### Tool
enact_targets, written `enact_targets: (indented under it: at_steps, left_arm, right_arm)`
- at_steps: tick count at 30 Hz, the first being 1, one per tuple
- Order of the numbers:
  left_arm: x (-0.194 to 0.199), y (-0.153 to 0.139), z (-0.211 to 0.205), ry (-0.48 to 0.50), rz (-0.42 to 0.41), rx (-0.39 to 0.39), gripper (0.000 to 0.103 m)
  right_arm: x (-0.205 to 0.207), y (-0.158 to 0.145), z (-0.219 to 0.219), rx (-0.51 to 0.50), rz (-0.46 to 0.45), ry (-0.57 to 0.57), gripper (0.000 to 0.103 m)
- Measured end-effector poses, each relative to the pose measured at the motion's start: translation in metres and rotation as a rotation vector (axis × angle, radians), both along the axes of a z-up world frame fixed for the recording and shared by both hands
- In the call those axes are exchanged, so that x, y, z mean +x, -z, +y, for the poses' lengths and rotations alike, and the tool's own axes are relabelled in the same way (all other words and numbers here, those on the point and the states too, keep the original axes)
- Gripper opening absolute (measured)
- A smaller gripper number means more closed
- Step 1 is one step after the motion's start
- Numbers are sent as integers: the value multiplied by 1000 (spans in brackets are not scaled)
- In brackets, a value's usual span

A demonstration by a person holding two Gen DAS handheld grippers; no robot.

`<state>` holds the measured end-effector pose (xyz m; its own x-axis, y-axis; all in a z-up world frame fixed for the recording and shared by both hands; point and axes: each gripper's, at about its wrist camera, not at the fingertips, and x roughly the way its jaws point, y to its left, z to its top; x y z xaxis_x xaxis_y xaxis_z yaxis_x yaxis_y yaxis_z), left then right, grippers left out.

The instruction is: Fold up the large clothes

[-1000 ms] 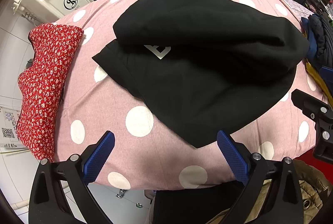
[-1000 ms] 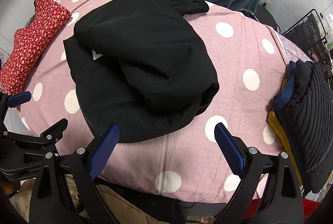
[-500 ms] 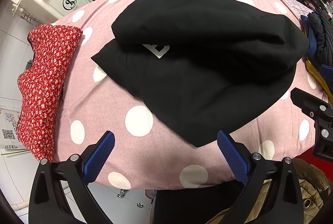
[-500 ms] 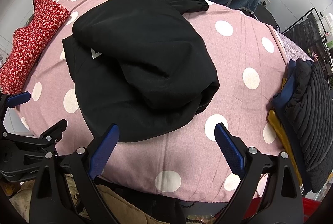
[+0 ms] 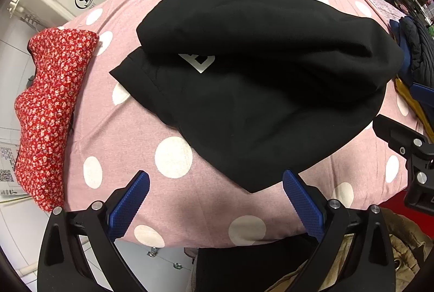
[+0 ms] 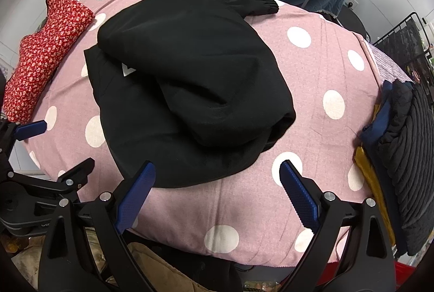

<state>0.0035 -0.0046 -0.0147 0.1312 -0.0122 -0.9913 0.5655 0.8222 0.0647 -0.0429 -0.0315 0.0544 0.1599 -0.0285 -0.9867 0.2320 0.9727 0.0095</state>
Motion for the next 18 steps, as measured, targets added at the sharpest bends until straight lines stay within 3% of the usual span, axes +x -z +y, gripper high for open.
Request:
enact_targets:
  at_steps: [4, 9, 14, 18]
  left_arm:
    - [12, 0, 7, -40, 1, -54, 97]
    - [42, 1, 30, -160, 12, -134, 97]
    - [75, 3, 58, -272, 18, -206, 97]
    - [105, 11, 86, -374, 34, -287, 97]
  right_arm:
    - [2, 1, -9, 44, -33, 20, 92]
    - [11, 1, -28, 101, -73, 54, 92]
    - [37, 8, -66, 254, -77, 129, 92]
    - [65, 17, -83, 302, -69, 118, 92]
